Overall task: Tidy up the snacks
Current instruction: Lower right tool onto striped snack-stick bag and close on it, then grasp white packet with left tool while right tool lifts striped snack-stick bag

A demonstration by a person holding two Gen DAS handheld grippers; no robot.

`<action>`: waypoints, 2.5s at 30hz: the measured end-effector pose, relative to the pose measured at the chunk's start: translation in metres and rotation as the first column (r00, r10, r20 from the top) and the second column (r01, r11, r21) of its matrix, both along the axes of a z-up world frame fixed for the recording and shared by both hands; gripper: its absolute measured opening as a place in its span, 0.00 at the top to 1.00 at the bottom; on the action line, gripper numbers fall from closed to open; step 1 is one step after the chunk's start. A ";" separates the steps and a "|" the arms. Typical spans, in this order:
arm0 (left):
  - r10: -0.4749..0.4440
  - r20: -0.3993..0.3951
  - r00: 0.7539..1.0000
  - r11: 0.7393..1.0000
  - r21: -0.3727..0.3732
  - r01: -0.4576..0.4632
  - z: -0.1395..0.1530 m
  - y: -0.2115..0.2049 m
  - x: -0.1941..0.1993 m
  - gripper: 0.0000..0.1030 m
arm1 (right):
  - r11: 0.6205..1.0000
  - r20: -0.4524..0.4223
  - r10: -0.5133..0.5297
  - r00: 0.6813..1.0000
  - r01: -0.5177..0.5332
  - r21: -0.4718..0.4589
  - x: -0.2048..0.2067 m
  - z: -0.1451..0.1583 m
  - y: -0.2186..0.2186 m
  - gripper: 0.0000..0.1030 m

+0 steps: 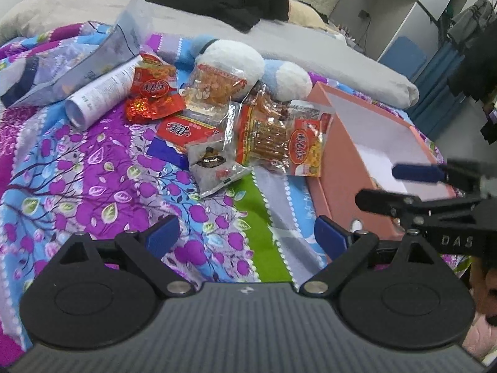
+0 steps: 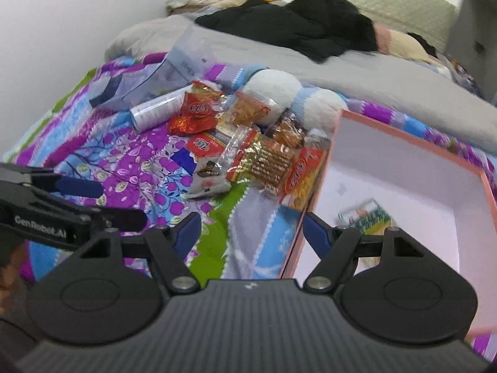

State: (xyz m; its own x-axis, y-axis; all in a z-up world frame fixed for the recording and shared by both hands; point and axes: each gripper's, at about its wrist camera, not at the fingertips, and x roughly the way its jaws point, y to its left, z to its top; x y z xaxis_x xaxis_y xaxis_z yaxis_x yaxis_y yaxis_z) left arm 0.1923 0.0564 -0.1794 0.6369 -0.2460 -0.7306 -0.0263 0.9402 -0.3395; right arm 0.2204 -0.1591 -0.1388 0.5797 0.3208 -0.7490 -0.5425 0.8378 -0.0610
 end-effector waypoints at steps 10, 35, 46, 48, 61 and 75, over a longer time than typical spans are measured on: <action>-0.017 0.016 1.000 0.999 0.045 0.017 -0.039 0.006 0.057 0.11 | 0.925 -0.035 0.295 0.955 -0.294 -0.242 0.074 -0.032 0.041 0.28; -0.085 -0.050 0.995 0.992 0.094 0.089 -0.111 0.002 0.132 0.29 | 0.392 -0.404 0.637 0.656 -0.728 -0.562 0.169 -0.134 0.114 0.22; -0.058 -0.035 0.998 0.995 0.082 0.061 -0.107 -0.003 0.138 0.40 | 0.380 -0.429 0.648 0.629 -0.756 -0.533 0.179 -0.141 0.117 0.22; -0.050 -0.036 0.998 0.996 0.070 0.053 -0.104 -0.001 0.135 0.43 | 0.397 -0.415 0.646 0.641 -0.746 -0.535 0.178 -0.138 0.115 0.27; -0.003 -0.054 0.999 0.999 0.032 0.004 -0.082 0.004 0.106 0.51 | 0.551 -0.308 0.594 0.743 -0.655 -0.517 0.162 -0.109 0.088 0.46; 0.039 -0.050 0.998 0.999 0.009 -0.039 -0.049 0.012 0.041 0.59 | 0.789 -0.188 0.466 0.865 -0.502 -0.353 0.103 -0.061 0.069 0.46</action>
